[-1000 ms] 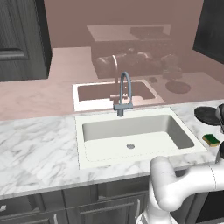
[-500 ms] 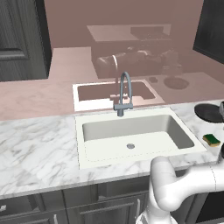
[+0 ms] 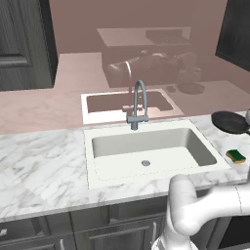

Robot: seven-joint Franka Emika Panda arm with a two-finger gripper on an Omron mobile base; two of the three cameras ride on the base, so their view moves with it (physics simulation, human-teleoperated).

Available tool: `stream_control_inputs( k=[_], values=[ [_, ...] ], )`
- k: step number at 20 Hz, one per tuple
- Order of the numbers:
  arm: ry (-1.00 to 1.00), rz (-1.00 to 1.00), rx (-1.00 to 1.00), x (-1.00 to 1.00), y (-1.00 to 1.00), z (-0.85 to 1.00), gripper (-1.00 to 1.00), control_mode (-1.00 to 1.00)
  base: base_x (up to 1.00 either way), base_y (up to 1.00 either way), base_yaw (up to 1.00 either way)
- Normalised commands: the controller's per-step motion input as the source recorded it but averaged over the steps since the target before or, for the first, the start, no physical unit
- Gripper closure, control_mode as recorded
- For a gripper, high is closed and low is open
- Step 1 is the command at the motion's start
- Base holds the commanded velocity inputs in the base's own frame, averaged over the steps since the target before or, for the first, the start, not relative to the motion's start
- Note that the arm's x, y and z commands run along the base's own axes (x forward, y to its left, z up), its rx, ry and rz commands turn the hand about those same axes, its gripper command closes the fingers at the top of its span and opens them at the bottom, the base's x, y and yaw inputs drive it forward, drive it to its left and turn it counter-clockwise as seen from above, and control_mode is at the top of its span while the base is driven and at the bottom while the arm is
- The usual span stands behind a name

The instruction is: Pick the pan and sponge and place them into the sink. Then turn on the water.

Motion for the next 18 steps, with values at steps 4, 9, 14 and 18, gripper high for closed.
stream_control_inputs(
  k=[4, 9, 14, 18],
  values=[
    [-0.07, 0.15, -0.01, 0.00, 0.37, 0.02, 1.00, -1.00, 0.00, 0.00, 0.00],
    [-0.10, 0.09, -0.04, -0.07, 0.51, 0.00, 1.00, -1.00, 0.00, 0.00, 0.00],
    [-0.12, 0.05, -0.08, -0.11, 0.53, 0.05, 1.00, -1.00, 0.00, 0.00, 0.00],
    [-0.12, 0.04, -0.09, -0.09, 0.53, 0.04, 1.00, -1.00, 0.00, 0.00, 0.00]
  ],
)
